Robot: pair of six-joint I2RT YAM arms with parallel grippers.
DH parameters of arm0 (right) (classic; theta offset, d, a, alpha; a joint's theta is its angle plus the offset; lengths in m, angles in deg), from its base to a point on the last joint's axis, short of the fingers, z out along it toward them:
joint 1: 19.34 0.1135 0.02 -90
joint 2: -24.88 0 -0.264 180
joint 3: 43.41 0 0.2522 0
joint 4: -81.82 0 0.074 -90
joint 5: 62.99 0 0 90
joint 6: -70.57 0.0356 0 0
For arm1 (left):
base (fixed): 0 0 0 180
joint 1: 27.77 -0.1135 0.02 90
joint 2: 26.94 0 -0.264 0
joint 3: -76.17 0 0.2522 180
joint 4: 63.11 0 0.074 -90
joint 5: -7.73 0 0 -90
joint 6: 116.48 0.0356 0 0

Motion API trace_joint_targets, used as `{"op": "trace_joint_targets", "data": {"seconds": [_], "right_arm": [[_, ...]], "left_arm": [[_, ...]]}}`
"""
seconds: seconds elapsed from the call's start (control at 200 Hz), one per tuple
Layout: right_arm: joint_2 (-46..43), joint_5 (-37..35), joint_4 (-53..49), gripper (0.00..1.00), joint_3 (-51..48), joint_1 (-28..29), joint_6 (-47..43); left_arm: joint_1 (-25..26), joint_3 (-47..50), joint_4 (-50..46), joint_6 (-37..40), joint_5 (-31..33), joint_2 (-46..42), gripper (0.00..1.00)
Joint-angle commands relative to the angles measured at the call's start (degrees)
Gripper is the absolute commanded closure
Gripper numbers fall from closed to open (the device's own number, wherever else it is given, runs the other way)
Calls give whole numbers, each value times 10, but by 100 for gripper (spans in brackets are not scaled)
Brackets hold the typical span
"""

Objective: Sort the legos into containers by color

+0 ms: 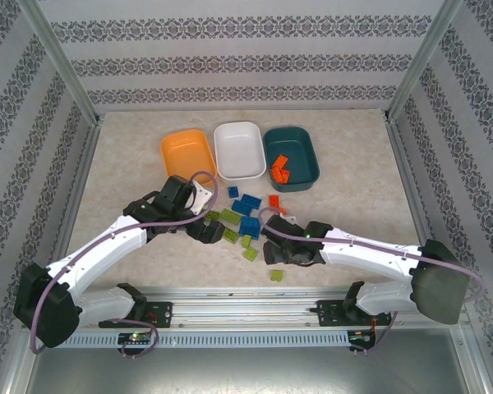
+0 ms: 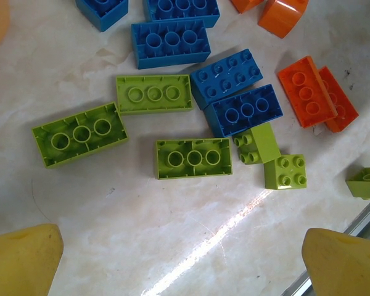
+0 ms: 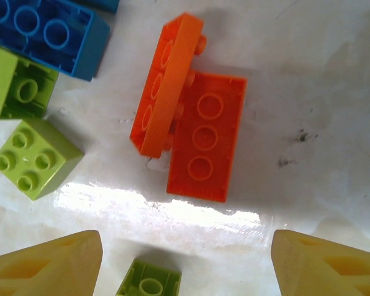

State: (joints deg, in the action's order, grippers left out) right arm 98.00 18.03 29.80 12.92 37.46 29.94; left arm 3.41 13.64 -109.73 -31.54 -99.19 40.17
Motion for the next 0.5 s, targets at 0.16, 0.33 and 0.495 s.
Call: {"op": "trace_joint_targets", "data": {"seconds": [0.16,0.33,0.495], "right_arm": [[55,-28,10,27,8,44,52],[64,-27,1,30,9,64,64],[73,-28,-9,31,5,95,86]], "left_arm": [[9,-8,-10,10,-5,-14,0],[11,-8,-10,10,-5,-13,0],[11,-8,-10,10,-3,-13,0]]}}
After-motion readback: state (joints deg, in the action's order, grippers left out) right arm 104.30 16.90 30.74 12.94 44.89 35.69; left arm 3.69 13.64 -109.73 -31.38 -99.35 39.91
